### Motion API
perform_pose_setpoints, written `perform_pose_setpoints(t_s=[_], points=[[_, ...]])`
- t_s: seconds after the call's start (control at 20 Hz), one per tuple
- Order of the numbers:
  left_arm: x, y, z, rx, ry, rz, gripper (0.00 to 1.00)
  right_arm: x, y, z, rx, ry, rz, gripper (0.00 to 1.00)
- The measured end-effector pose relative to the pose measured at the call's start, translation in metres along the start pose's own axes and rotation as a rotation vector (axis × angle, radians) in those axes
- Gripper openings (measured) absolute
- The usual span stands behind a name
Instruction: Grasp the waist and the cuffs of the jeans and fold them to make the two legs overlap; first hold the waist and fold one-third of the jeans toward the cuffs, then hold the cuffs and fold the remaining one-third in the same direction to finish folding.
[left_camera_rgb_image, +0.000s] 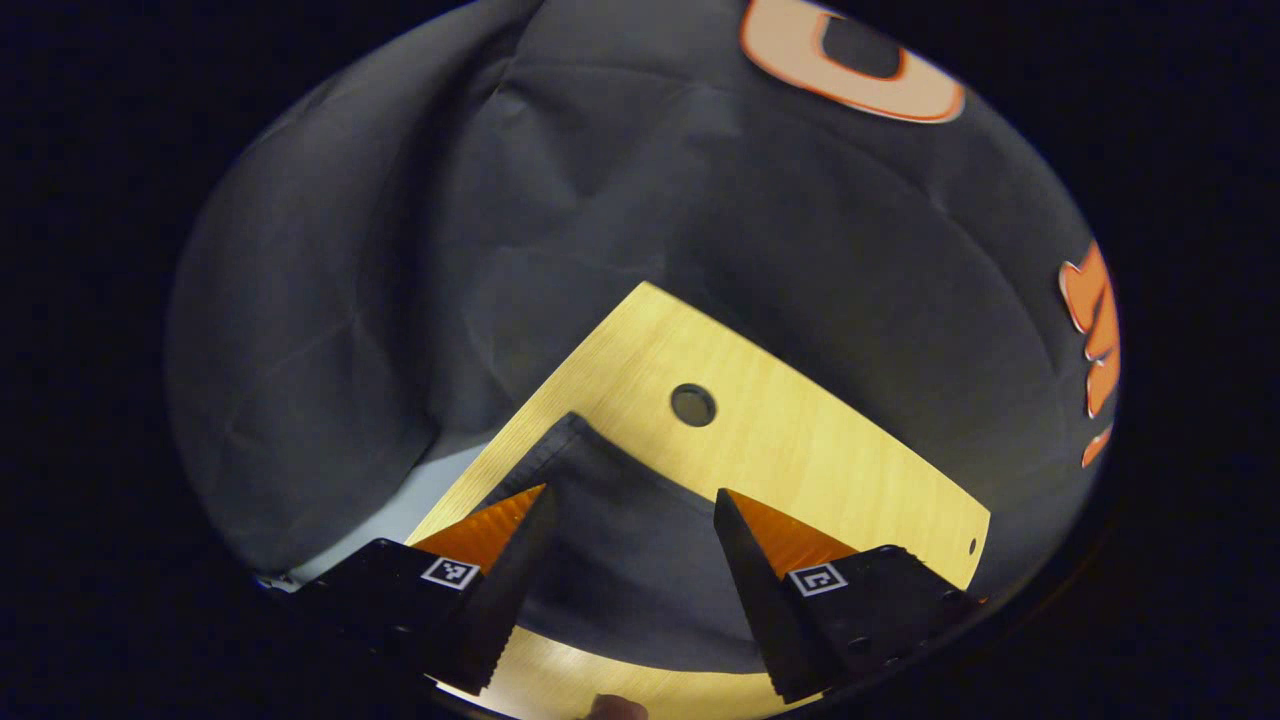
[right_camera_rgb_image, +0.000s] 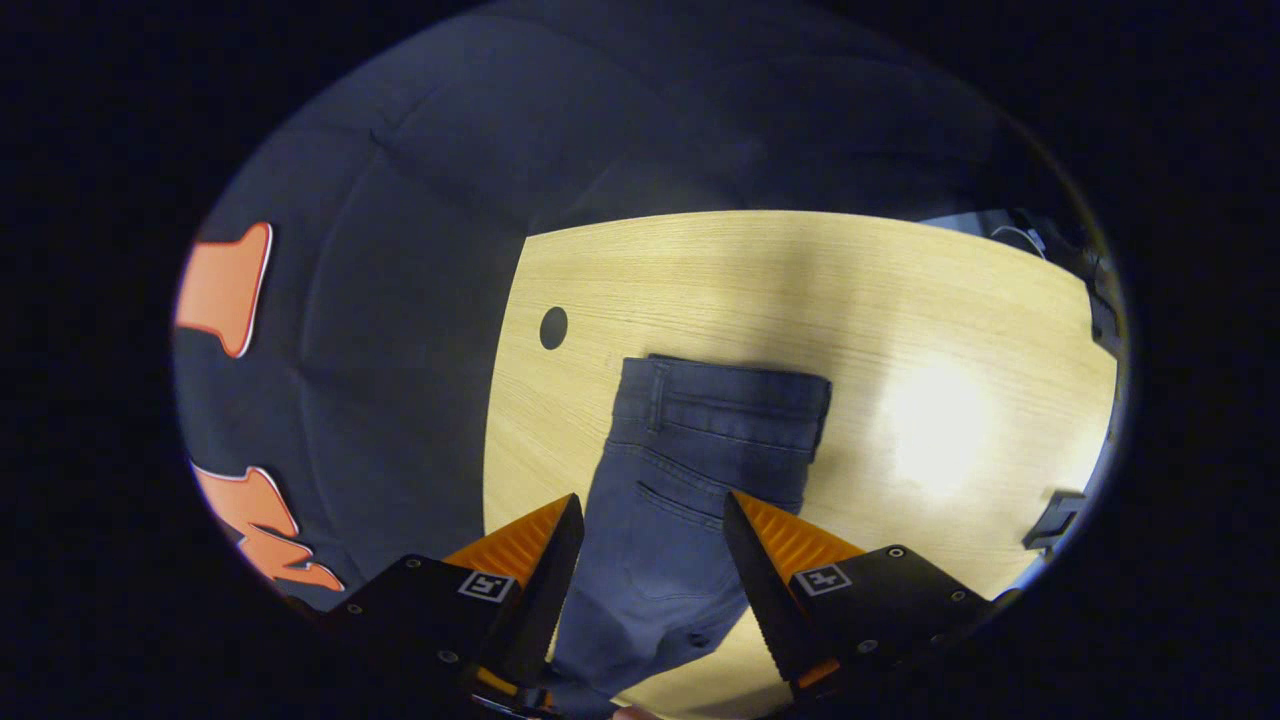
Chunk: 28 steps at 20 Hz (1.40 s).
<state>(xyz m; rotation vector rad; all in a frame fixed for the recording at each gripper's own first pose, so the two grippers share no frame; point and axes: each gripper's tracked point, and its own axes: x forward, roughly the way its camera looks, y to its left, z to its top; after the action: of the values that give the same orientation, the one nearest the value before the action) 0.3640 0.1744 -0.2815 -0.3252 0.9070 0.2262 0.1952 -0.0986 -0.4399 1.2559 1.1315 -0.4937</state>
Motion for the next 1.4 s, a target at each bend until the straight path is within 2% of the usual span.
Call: perform_pose_setpoints(t_s=[0.1,0.25,0.35,0.7,0.8,1.0,1.05,1.1,1.2,1.25,1.4], points=[[-0.027,-0.018,0.005,0.055,-0.087,-0.036,0.97,0.001,-0.010,0.001,-0.059,-0.019,-0.033,0.89],[-0.069,-0.052,0.021,0.064,-0.258,-0.101,0.97,0.003,-0.033,0.003,-0.151,-0.047,-0.103,0.94],[-0.104,-0.069,0.026,0.105,-0.358,-0.117,0.97,0.005,-0.048,0.003,-0.208,-0.053,-0.148,0.95],[-0.211,-0.121,0.014,0.263,-0.661,-0.142,0.97,0.031,-0.059,0.010,-0.333,-0.084,-0.166,0.96],[-0.233,-0.136,0.007,0.296,-0.710,-0.129,0.96,0.039,-0.056,0.014,-0.338,-0.103,-0.156,0.96],[-0.258,-0.159,-0.024,0.300,-0.711,-0.160,0.96,0.059,-0.069,0.005,-0.370,-0.087,-0.202,0.96],[-0.261,-0.165,-0.033,0.309,-0.707,-0.157,0.96,0.060,-0.066,0.010,-0.372,-0.130,-0.195,0.96],[-0.260,-0.168,-0.041,0.319,-0.702,-0.154,0.96,0.064,-0.067,0.008,-0.376,-0.116,-0.192,0.95],[-0.258,-0.175,-0.061,0.349,-0.668,-0.140,0.96,0.063,-0.070,0.009,-0.398,-0.118,-0.176,0.89],[-0.258,-0.179,-0.073,0.363,-0.653,-0.142,0.96,0.064,-0.063,0.008,-0.392,-0.129,-0.136,0.83],[-0.263,-0.194,-0.093,0.367,-0.628,-0.152,0.96,0.071,-0.059,0.003,-0.326,-0.145,-0.092,0.41]])
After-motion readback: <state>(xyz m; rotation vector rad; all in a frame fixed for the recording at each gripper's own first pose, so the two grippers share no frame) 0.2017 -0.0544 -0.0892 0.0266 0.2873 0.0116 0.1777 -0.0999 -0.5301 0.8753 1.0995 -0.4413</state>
